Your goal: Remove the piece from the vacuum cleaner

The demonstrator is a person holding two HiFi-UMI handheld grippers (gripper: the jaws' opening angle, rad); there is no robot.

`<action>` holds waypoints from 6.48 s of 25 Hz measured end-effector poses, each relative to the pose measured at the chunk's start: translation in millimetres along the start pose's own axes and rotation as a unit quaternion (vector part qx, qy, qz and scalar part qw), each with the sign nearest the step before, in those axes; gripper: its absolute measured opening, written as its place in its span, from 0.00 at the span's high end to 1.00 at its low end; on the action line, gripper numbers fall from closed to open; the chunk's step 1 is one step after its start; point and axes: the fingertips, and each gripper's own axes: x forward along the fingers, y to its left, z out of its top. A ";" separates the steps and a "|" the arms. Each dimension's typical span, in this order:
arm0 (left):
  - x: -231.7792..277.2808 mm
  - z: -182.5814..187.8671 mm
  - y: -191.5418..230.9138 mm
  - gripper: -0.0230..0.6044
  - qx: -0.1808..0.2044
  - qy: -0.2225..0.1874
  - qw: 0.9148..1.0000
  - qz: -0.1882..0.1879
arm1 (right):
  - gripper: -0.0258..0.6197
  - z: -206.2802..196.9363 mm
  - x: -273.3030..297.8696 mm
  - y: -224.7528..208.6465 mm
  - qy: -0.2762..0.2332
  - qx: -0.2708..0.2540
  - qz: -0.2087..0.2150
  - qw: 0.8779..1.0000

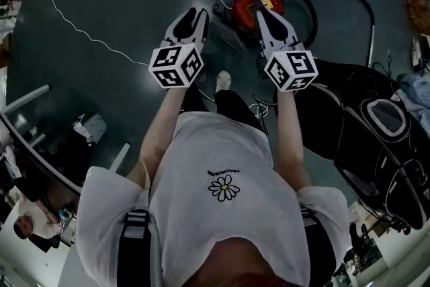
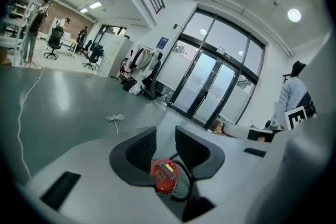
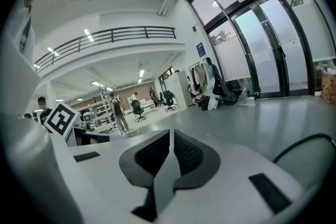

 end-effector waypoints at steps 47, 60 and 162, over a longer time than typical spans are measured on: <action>226.4 -409.5 166.7 0.92 -0.340 0.292 0.855 0.260 | 0.94 -384.2 196.6 -223.8 0.594 -0.124 -0.019 0.795; 185.6 -423.6 160.4 0.92 -0.309 0.290 0.882 0.208 | 0.94 -389.5 199.0 -202.8 0.626 -0.159 -0.024 0.763; -76.1 247.1 -120.7 0.93 0.185 -0.253 0.945 -0.095 | 0.94 208.6 -57.0 76.5 -0.205 -0.126 -0.045 0.970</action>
